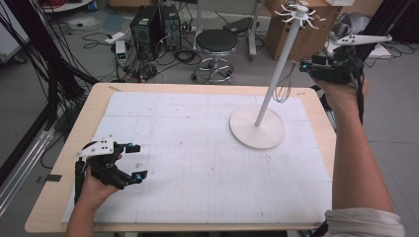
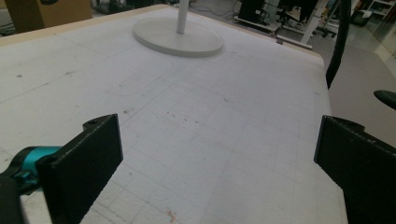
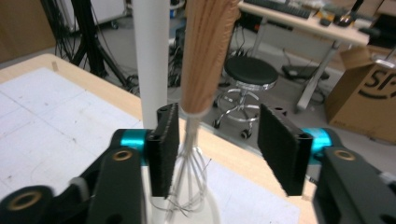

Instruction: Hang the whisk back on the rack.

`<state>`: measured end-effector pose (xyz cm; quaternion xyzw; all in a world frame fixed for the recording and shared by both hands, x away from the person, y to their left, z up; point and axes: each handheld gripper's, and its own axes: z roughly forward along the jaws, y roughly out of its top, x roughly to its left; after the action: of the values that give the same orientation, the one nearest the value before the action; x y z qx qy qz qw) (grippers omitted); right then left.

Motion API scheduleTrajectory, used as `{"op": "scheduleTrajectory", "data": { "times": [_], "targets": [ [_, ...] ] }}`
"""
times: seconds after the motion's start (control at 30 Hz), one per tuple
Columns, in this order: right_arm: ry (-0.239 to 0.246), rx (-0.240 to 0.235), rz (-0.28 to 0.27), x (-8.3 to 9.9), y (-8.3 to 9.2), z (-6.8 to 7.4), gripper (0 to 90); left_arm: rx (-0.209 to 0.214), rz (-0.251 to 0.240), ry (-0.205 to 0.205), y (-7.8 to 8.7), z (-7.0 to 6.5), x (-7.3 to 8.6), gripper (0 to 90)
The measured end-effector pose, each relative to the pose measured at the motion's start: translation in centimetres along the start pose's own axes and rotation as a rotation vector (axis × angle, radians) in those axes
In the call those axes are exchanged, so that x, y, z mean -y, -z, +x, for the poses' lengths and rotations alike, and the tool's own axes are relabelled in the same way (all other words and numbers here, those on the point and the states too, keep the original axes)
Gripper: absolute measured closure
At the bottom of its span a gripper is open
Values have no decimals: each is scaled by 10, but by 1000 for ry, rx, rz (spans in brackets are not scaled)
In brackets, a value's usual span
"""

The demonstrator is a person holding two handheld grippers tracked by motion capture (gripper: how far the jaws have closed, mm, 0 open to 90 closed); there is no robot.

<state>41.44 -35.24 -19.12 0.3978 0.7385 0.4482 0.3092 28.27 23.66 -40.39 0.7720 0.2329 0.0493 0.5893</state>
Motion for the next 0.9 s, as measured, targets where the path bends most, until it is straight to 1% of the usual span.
{"op": "scheduleTrajectory", "data": {
  "times": [0.1,0.17,0.23,0.27,0.3,0.37,0.53,0.63,0.73,0.9],
  "targets": [
    [-13,-25,-38,9,8,1,427,-1,0,-2,0,0,0,17],
    [-19,-43,-46,14,12,2,405,-2,0,-1,0,-1,0,17],
    [-27,-79,-83,21,17,4,372,-1,1,-5,0,0,-1,17],
    [-30,-101,-90,24,18,4,353,0,3,-3,0,0,-1,17],
    [-37,-123,-81,26,19,5,329,0,4,-1,0,0,-1,17],
    [-27,-143,-75,29,21,8,301,0,4,1,-1,0,-1,17],
    [5,-249,-98,37,25,19,276,-1,8,1,-1,-1,-1,17],
    [26,-291,-118,39,28,28,266,-2,4,-1,-1,-1,-1,17],
    [37,-330,-141,43,30,37,238,-1,1,0,-1,0,-1,17],
    [44,-375,-142,55,25,52,154,2,6,-3,-1,-1,-1,17]
  ]
}}
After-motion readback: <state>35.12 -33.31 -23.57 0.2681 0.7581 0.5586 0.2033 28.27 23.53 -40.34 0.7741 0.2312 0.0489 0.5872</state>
